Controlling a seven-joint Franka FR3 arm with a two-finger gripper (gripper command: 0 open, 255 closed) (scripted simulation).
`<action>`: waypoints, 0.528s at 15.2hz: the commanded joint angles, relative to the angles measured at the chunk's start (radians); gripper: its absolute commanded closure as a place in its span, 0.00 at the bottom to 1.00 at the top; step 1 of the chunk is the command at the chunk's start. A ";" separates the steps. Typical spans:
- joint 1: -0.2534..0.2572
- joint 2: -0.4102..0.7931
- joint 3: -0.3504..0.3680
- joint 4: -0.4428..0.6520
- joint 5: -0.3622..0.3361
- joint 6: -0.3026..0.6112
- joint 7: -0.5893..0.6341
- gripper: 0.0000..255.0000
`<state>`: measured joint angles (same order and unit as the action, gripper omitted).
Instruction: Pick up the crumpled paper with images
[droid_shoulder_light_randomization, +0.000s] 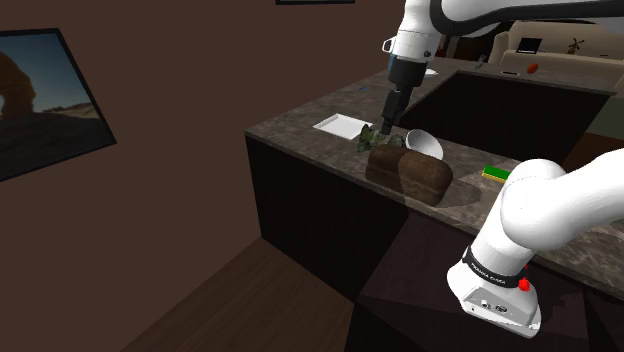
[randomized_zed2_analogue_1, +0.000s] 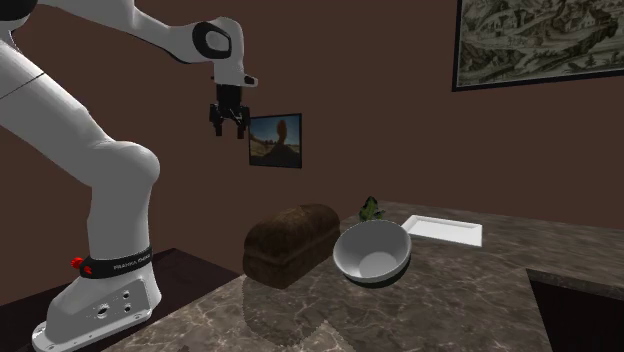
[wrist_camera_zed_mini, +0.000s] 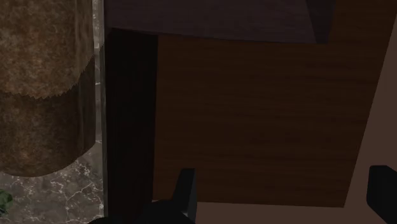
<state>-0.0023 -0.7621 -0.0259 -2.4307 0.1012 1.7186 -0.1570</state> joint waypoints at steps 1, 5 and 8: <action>0.000 0.000 0.000 0.000 0.000 0.000 0.000 0.00; -0.028 0.070 -0.085 0.006 -0.043 0.047 -0.103 0.00; -0.045 0.135 -0.147 0.025 -0.068 0.083 -0.179 0.00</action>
<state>-0.0414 -0.6553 -0.1503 -2.4145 0.0422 1.7863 -0.3065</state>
